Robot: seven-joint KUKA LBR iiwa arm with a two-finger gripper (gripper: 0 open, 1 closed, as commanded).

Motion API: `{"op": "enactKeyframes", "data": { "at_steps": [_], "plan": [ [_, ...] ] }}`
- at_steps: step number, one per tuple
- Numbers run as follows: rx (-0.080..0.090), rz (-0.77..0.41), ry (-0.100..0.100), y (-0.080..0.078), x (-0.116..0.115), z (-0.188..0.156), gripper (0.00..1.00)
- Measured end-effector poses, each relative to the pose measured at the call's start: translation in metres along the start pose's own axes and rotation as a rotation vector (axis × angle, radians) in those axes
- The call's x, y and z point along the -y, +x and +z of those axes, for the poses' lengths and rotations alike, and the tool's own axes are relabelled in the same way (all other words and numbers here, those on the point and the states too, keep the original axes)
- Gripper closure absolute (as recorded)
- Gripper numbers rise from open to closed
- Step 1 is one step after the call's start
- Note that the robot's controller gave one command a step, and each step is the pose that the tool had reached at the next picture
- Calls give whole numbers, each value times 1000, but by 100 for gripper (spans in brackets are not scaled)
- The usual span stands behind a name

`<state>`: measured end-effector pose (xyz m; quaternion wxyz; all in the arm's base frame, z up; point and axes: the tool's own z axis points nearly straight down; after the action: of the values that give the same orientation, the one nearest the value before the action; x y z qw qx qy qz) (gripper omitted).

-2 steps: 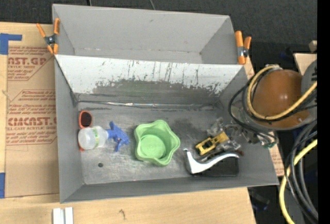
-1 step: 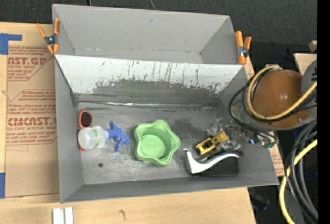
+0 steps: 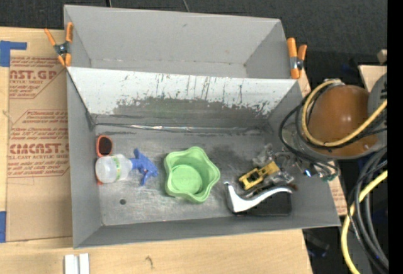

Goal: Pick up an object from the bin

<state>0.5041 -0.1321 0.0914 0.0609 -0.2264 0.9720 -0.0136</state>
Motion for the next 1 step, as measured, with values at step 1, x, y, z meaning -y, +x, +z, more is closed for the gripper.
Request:
{"op": "enactKeyframes", "data": {
  "at_steps": [1],
  "plan": [
    [0, 0, 0, 0, 0, 0, 100]
  ]
}}
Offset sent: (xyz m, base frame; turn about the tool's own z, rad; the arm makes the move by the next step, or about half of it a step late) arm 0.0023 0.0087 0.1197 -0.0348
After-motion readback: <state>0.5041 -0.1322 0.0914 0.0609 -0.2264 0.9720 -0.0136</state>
